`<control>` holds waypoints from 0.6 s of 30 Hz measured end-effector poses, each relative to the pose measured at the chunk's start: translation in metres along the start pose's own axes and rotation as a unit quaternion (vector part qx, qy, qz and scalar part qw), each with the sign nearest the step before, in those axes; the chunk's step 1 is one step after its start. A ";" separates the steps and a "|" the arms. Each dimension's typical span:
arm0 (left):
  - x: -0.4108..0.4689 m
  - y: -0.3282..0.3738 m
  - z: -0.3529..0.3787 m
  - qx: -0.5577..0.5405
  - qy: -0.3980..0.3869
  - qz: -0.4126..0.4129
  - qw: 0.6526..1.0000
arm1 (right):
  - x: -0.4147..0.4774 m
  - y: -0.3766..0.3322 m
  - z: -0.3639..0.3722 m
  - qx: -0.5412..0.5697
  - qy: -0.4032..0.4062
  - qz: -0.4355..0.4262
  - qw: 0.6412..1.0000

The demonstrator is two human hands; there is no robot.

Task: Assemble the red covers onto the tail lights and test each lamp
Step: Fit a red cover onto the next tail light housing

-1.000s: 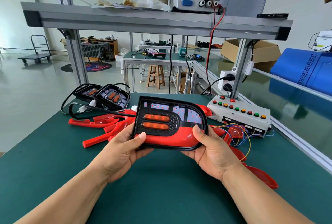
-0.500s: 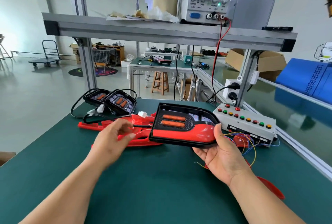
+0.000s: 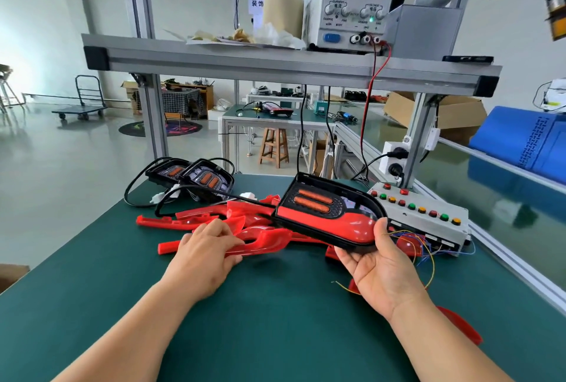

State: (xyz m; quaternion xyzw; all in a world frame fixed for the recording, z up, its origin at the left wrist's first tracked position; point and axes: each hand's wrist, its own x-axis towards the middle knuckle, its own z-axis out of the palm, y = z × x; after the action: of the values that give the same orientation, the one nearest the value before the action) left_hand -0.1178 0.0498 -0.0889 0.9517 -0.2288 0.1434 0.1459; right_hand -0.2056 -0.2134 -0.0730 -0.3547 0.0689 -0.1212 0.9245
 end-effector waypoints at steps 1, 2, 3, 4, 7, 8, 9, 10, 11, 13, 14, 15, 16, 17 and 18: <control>-0.001 0.000 -0.004 -0.024 0.004 0.011 1.000 | 0.000 0.000 0.000 -0.003 0.001 0.000 1.000; -0.003 -0.001 -0.008 -0.053 0.004 0.022 0.998 | 0.000 0.000 0.000 -0.004 0.003 0.000 1.000; -0.005 -0.002 -0.012 -0.080 0.009 0.037 0.996 | 0.000 0.000 -0.001 -0.004 0.004 0.000 1.000; -0.007 -0.003 -0.015 -0.098 0.017 0.049 0.994 | 0.000 0.000 -0.002 -0.002 0.006 -0.002 1.000; -0.010 -0.004 -0.021 -0.126 0.069 0.052 0.988 | 0.001 -0.002 -0.003 0.010 0.008 -0.008 1.000; -0.009 -0.004 -0.022 -0.134 0.084 0.035 0.987 | 0.001 -0.002 -0.004 0.010 0.005 -0.009 1.000; -0.009 -0.004 -0.023 -0.149 0.097 0.013 0.984 | 0.001 -0.002 -0.004 0.006 0.002 -0.009 1.000; -0.009 -0.005 -0.024 -0.171 0.115 -0.009 0.979 | 0.001 -0.002 -0.004 -0.001 -0.003 -0.006 1.000; -0.009 -0.006 -0.026 -0.197 0.133 -0.027 0.971 | 0.000 -0.002 -0.003 -0.010 -0.009 -0.003 1.000; -0.009 -0.011 -0.029 -0.247 0.159 -0.064 0.954 | 0.000 0.000 -0.002 -0.033 -0.025 0.006 0.999; -0.010 -0.013 -0.030 -0.285 0.166 -0.080 0.940 | -0.001 0.002 -0.001 -0.045 -0.032 0.012 0.998; -0.011 -0.014 -0.030 -0.348 0.173 -0.091 0.917 | -0.002 0.003 -0.001 -0.059 -0.041 0.018 0.997; -0.011 -0.014 -0.031 -0.436 0.180 -0.089 0.877 | -0.003 0.004 0.000 -0.075 -0.051 0.024 0.996; -0.010 -0.012 -0.034 -0.513 0.183 -0.084 0.834 | -0.004 0.005 0.000 -0.092 -0.061 0.031 0.993; -0.010 -0.011 -0.038 -0.556 0.187 -0.077 0.807 | -0.005 0.007 0.001 -0.107 -0.070 0.039 0.991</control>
State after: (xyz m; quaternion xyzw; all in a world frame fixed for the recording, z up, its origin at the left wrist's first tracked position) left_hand -0.1288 0.0757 -0.0595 0.6772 -0.1639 0.1555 0.7002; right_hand -0.2089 -0.2068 -0.0767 -0.4564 0.0305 -0.0515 0.8878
